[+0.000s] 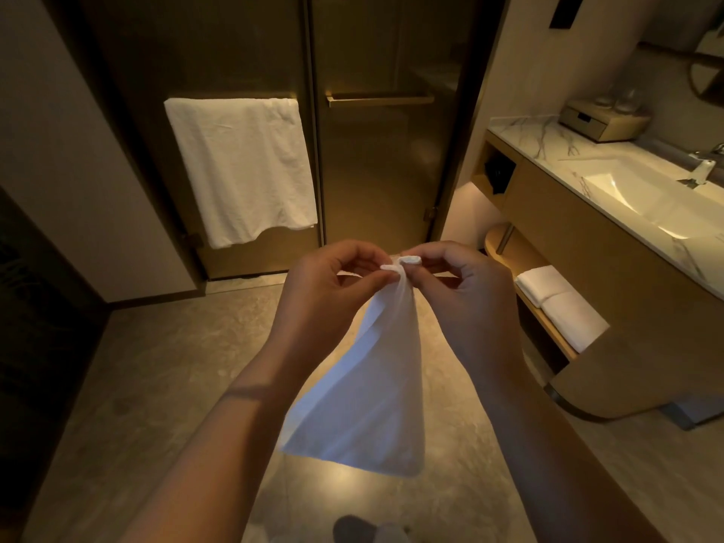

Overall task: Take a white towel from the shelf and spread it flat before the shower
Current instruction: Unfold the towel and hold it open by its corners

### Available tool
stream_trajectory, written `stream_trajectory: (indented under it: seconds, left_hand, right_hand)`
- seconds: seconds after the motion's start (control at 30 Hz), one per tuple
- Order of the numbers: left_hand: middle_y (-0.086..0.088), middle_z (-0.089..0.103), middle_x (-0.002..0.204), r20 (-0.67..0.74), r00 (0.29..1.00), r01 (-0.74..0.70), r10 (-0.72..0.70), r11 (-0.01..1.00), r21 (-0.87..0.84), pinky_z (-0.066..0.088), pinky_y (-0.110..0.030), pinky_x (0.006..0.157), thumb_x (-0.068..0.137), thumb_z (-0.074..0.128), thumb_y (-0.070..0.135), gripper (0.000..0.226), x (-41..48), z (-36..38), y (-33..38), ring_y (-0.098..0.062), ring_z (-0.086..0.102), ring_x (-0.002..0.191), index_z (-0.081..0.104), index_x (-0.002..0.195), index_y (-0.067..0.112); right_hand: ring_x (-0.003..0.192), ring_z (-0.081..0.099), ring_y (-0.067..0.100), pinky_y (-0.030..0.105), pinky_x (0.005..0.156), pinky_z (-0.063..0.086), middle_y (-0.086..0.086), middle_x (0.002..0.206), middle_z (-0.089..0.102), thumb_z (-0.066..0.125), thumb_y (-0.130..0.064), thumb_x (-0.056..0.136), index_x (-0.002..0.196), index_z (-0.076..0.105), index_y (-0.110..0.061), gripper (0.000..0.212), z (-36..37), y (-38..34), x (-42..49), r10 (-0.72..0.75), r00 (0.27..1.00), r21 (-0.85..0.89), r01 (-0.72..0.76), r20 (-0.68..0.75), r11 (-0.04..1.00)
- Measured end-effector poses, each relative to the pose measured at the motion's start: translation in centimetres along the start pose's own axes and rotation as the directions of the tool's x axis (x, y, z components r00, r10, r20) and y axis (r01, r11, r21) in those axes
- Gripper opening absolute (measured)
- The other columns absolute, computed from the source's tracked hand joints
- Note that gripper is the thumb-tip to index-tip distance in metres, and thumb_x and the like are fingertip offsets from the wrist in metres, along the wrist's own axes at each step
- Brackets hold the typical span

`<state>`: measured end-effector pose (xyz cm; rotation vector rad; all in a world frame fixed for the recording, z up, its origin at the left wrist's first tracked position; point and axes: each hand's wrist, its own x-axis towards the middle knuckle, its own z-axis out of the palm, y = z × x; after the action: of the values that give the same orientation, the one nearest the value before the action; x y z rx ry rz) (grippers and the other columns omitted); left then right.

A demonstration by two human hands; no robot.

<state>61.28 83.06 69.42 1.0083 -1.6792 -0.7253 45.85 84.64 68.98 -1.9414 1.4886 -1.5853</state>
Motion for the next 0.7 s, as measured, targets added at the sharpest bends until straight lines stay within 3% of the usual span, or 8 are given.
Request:
stream_trajectory:
  seconds: [0.1,0.23,0.4,0.6,0.7]
  left_hand:
    - [0.019,0.058,0.091,-0.035,0.997,-0.063,0.071,0.981,0.183,0.051,-0.015,0.069,0.082,0.067,0.030,0.013,0.6,-0.7,-0.8,-0.001,0.058,0.085,0.060,0.080,0.041]
    - [0.022,0.063,0.093,-0.100,0.995,0.032,-0.012,0.979,0.202,0.054,-0.030,0.079,0.086,0.063,0.033,0.007,0.9,-1.7,-2.5,0.000,0.062,0.090,0.057,0.085,0.038]
    - [0.018,0.061,0.084,-0.192,0.981,0.076,-0.024,0.960,0.268,0.047,-0.014,0.066,0.089,0.060,0.035,0.006,0.9,-2.5,-4.3,0.007,0.059,0.081,0.054,0.089,0.034]
    - [0.021,0.058,0.081,-0.237,0.970,0.132,-0.058,0.941,0.312,0.047,-0.018,0.066,0.090,0.058,0.034,0.008,0.6,-3.1,-6.5,0.010,0.056,0.081,0.054,0.092,0.028]
    - [0.021,0.057,0.080,-0.258,0.963,0.165,-0.083,0.933,0.318,0.048,-0.020,0.065,0.090,0.059,0.033,0.007,0.5,-3.3,-7.5,0.009,0.057,0.078,0.054,0.092,0.029]
  right_hand:
    - [0.085,0.058,-0.010,0.001,0.066,0.042,-0.032,0.083,0.057,0.068,-0.020,0.085,0.092,0.064,-0.034,0.017,-0.3,0.7,0.2,0.023,1.000,-0.043,-0.024,-0.005,0.999]
    - [0.083,0.059,-0.005,0.004,0.066,0.045,-0.024,0.084,0.060,0.066,-0.021,0.086,0.098,0.069,-0.028,0.014,-1.1,2.5,0.2,0.106,0.993,-0.117,-0.111,-0.045,0.987]
    - [0.082,0.060,0.001,0.010,0.067,0.045,-0.013,0.087,0.066,0.062,-0.025,0.089,0.101,0.071,-0.024,0.014,-2.0,4.5,0.1,0.213,0.975,-0.159,-0.221,-0.066,0.962]
    - [0.077,0.058,-0.004,0.009,0.061,0.038,-0.021,0.082,0.061,0.060,-0.028,0.090,0.099,0.069,-0.028,0.013,-3.2,6.8,0.1,0.319,0.940,-0.192,-0.338,-0.121,0.921]
    - [0.077,0.058,-0.001,0.017,0.063,0.042,-0.019,0.082,0.063,0.060,-0.029,0.089,0.099,0.069,-0.029,0.014,-4.1,7.9,0.1,0.380,0.913,-0.156,-0.401,-0.148,0.903]
